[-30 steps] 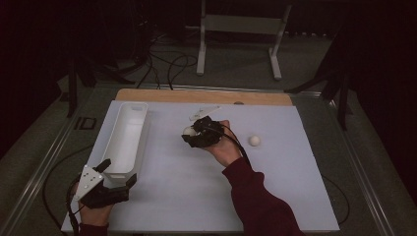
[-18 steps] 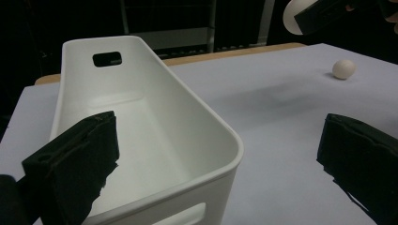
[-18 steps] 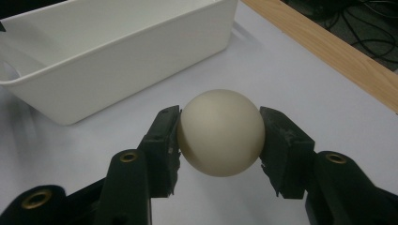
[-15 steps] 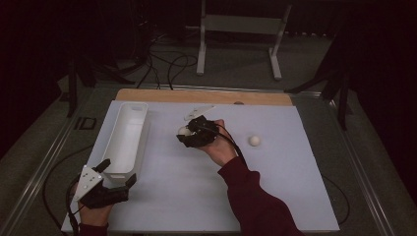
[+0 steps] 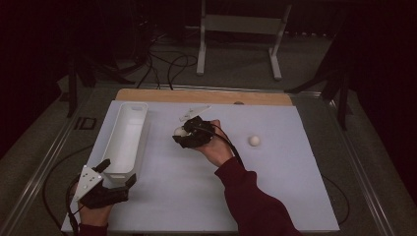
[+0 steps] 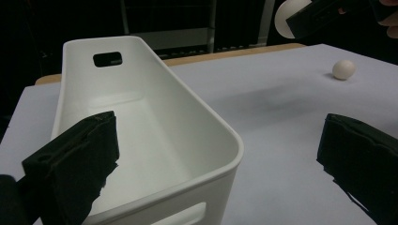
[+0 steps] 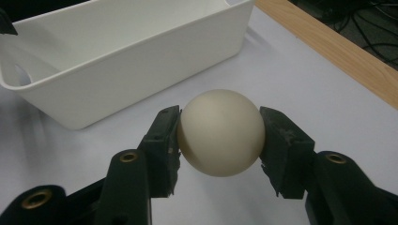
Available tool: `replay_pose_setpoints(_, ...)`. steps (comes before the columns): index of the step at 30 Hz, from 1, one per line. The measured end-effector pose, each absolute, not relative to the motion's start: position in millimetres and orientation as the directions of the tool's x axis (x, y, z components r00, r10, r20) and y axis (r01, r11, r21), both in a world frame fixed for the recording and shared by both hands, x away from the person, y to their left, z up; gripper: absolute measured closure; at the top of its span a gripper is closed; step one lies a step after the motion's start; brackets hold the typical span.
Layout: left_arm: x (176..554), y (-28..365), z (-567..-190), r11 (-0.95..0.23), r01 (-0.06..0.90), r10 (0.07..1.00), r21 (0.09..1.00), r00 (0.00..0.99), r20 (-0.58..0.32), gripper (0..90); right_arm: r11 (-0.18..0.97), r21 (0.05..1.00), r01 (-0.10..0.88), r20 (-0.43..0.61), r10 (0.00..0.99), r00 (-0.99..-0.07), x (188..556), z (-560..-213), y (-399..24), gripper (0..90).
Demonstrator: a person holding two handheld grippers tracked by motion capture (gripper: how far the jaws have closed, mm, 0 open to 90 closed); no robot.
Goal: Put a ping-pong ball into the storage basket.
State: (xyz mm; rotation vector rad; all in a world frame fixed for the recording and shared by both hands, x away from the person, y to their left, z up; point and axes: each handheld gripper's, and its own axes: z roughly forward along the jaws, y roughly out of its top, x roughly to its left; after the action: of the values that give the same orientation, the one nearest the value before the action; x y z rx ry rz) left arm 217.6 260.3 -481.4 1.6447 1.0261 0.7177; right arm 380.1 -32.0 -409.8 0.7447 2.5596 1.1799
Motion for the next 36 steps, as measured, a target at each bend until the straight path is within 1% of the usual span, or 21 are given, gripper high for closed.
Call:
replay_pose_setpoints(17,217.9,260.2,-481.8,-0.112,0.276,0.887,0.955,0.461,-0.029,0.1,0.554,0.763,0.334,0.004,0.512,-0.859,379.5,-405.8,-18.2,50.4)
replay_pose_setpoints(36,217.8,260.6,-481.7,-0.112,0.277,0.886,0.954,0.462,-0.03,0.1,0.547,0.765,0.341,0.022,0.507,-0.862,382.6,-400.5,-7.6,50.4)
